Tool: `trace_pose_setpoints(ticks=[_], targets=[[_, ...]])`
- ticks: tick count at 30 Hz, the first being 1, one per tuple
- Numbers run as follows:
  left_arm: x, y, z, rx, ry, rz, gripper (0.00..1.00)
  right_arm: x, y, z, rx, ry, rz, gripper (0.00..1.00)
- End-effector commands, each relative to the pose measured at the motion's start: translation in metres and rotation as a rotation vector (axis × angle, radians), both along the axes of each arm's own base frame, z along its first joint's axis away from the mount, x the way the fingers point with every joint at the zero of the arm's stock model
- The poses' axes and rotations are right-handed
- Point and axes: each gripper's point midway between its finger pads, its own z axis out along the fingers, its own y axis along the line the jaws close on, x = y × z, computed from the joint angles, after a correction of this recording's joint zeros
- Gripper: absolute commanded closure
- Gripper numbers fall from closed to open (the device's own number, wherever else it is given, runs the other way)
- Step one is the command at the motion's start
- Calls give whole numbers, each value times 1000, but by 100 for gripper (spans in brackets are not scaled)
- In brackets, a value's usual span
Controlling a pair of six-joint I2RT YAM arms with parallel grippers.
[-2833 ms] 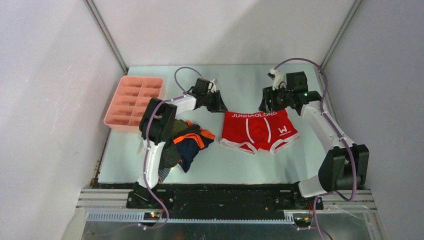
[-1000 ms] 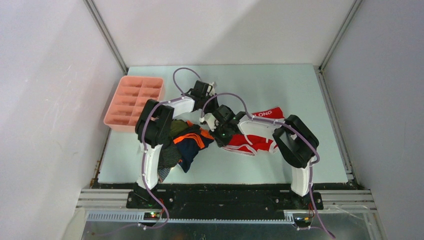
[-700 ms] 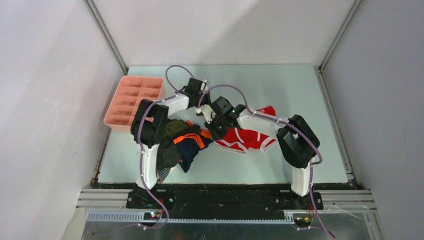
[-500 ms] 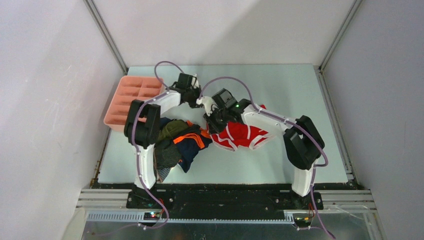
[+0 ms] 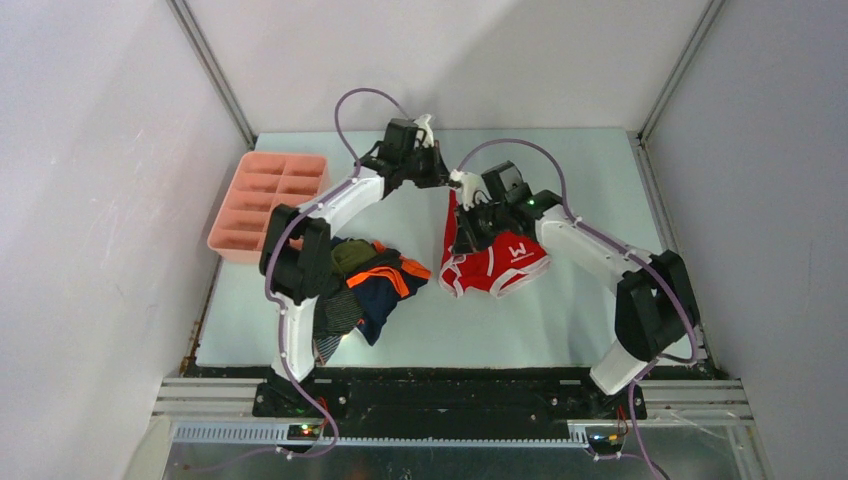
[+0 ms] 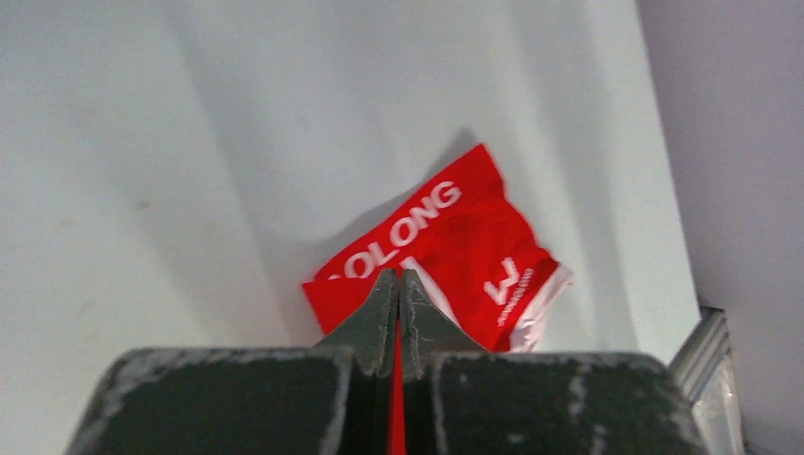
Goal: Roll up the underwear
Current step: Fold the underwear at the center of the board.
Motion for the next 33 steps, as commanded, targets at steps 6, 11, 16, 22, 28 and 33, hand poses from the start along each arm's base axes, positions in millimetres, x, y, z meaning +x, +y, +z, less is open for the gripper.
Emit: trace_pose_setpoints(ticks=[6,11,16,22,28,33], targets=[[2,-65,43,-132,-92,-70,100,-11,-54,24,111,130,-178,100],[2,-92,58,-166,-117,-102,100,-10,-90,26,145,194,-286,100],[3,-115,62,-166,-153,-95,100,-11,-118,22,143,228,-356,100],[6,-134,59,-172,-174,-72,100,-9,-149,12,124,294,-447,100],[6,-152,50,-196,-175,-62,100,-10,-173,-3,92,344,-534,100],[13,-159,36,-176,-177,-35,100,-5,-187,-19,67,360,-590,100]])
